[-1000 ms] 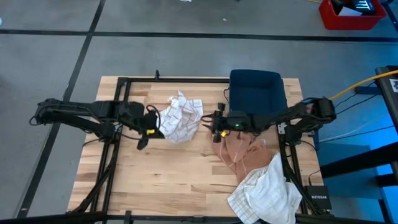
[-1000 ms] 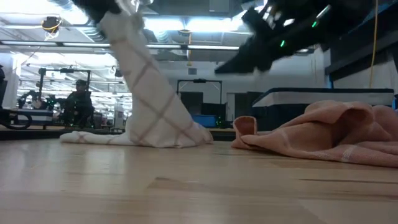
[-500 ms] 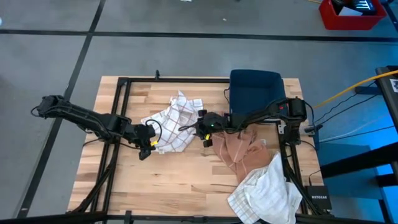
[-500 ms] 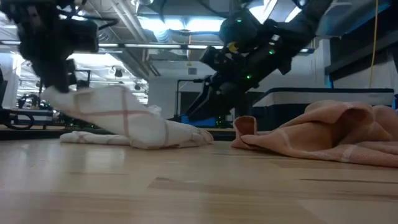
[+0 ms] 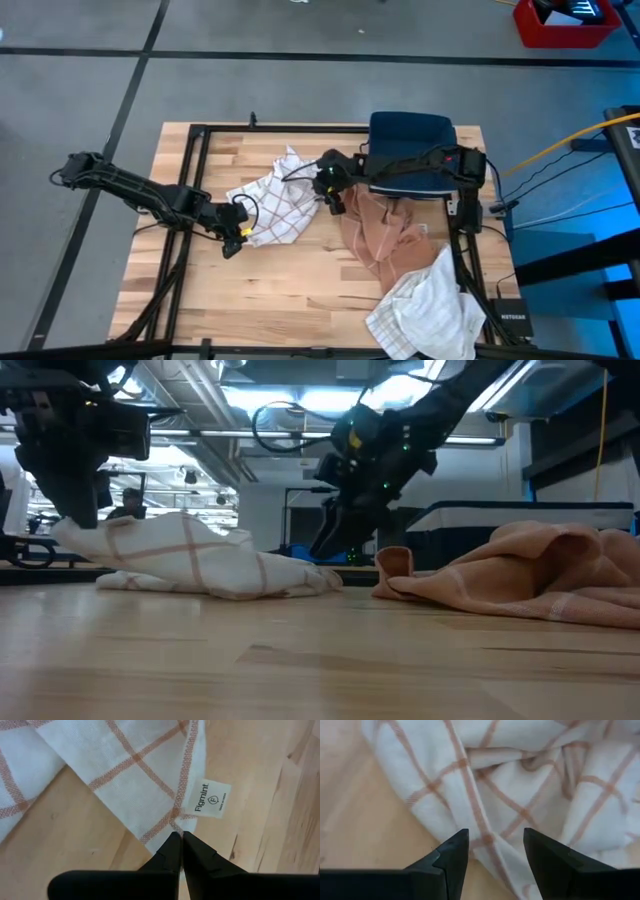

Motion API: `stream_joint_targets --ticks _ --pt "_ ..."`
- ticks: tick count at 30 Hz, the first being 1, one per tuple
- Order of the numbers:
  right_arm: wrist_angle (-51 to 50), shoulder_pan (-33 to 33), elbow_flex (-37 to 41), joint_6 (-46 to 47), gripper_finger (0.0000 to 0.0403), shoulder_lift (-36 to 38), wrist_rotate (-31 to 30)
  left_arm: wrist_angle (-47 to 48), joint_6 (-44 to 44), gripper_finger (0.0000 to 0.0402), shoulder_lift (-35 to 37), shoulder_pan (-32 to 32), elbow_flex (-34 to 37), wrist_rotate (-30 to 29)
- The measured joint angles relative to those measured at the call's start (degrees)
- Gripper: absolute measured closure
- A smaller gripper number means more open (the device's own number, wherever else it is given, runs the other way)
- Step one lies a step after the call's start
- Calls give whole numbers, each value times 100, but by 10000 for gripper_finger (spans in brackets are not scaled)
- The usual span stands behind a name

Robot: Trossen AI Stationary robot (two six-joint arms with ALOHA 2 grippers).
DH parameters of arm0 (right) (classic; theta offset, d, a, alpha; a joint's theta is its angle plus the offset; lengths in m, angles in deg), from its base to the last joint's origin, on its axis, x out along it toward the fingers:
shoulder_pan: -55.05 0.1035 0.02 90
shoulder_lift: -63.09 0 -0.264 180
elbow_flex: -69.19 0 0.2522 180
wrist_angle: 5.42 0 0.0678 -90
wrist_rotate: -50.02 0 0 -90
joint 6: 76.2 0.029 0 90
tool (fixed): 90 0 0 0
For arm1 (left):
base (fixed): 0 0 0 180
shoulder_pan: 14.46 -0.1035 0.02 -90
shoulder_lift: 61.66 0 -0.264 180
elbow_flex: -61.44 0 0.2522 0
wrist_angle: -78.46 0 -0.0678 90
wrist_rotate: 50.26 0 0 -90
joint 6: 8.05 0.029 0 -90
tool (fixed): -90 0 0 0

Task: Fold towel
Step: Fold the brown striped towel on the table

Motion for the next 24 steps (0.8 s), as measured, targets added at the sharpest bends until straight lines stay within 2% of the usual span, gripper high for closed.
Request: stream_joint_targets --ticks 2,6,9,11,14,16,17,20,24 --pt "2 -38 -9 -84 208 -132 220 -10 13 399 0 0 0 -27" --pt "-21 -9 7 -511 209 -445 -116 -22 109 399 0 0 0 -137" --pt "-87 -12 1 -598 230 -451 -133 -13 110 399 0 0 0 -145" --pt "-216 -12 2 -586 263 -393 -154 19 113 399 0 0 0 -145" --pt "-433 -9 6 -591 335 -79 -437 48 185 399 18 0 -1 -145" --pt "-674 -10 2 -599 381 242 -645 326 269 399 35 0 -104 -165" --pt "-793 -12 2 -603 390 404 -721 569 269 399 41 0 -242 -236" --pt "-1001 -14 2 -592 382 982 -773 1614 335 399 70 -2 -904 -737" --pt "-1007 -9 2 -585 395 1820 -936 2641 781 400 81 -2 -2154 -2124"
